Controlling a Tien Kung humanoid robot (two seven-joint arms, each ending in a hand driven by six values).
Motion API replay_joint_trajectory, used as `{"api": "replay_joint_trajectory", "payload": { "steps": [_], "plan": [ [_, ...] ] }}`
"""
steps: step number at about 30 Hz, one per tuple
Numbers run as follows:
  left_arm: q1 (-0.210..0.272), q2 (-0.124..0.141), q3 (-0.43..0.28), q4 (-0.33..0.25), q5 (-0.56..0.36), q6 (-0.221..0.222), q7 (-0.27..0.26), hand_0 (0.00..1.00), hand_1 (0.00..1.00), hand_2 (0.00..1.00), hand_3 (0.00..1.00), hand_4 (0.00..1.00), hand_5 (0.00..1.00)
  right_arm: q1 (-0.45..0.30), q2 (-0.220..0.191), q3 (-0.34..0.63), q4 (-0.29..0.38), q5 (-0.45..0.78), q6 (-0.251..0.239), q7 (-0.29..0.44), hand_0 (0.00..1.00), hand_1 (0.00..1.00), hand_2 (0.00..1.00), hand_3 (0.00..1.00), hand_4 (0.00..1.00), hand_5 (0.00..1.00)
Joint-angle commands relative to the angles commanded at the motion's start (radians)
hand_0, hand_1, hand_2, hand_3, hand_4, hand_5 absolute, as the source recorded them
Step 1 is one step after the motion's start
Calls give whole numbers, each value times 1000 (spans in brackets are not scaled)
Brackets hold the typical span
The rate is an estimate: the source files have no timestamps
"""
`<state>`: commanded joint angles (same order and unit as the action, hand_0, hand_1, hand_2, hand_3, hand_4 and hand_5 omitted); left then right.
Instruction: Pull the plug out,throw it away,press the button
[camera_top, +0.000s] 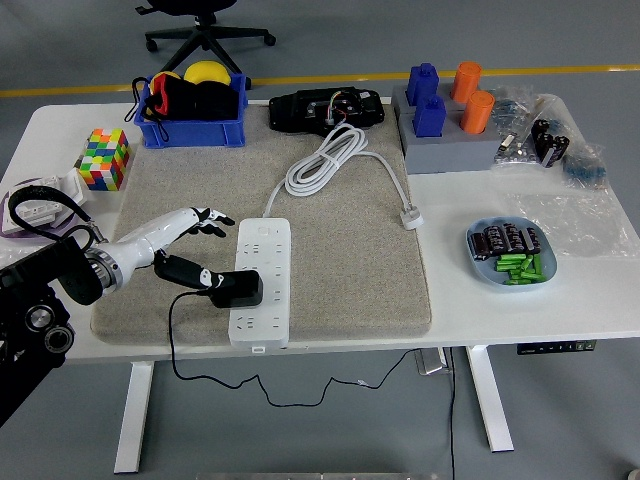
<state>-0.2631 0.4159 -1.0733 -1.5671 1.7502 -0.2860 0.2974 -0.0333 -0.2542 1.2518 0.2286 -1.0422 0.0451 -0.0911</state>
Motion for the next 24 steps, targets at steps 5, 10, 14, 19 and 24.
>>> {"api": "replay_joint_trajectory", "payload": {
  "steps": [5,10,14,19,24],
  "plan": [
    [2,-2,16,-6,2,1,1,843,885,856,904,998,332,-1,2,-2,0,1,0,0,729,680,662,634,743,599],
    [0,-8,41,8,11,7,-4,848,881,853,901,998,346,0,4,-4,1,1,1,0,728,680,662,634,743,600],
    [-6,-14,59,26,67,9,2,835,855,797,852,998,31,1,3,-2,1,0,0,0,728,679,662,634,743,599],
    [-8,-17,76,40,95,32,-12,812,797,712,789,982,2,0,4,-2,0,1,0,0,727,680,662,634,743,599],
    [-9,-21,93,48,99,69,-35,725,692,586,669,928,2,0,4,-1,1,1,0,0,728,680,662,634,743,598]
  ]
}}
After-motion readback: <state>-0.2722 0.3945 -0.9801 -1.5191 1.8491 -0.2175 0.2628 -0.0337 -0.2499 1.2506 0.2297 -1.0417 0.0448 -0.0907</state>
